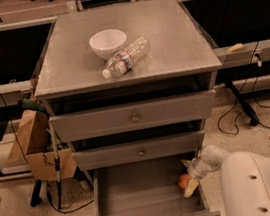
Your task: Pick orange from bottom drawer and place on counter
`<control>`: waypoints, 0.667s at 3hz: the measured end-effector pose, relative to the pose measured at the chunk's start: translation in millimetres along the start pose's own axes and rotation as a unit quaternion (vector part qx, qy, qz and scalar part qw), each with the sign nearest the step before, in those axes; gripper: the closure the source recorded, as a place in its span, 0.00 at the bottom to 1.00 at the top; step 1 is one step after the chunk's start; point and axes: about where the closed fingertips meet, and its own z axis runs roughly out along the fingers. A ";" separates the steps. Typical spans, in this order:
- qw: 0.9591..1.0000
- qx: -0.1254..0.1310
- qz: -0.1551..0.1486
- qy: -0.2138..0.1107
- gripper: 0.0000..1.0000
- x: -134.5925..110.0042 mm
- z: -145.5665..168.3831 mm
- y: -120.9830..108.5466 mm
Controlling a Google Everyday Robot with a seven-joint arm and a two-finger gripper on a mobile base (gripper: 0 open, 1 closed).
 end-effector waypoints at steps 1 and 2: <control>0.999 0.001 -0.033 -0.014 0.00 1.3 7.9 3.9; 0.997 0.003 -0.082 -0.015 0.00 -5.3 18.2 6.5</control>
Offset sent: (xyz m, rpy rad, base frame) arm -0.0004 0.0171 -0.0144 0.0009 -0.1239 0.2057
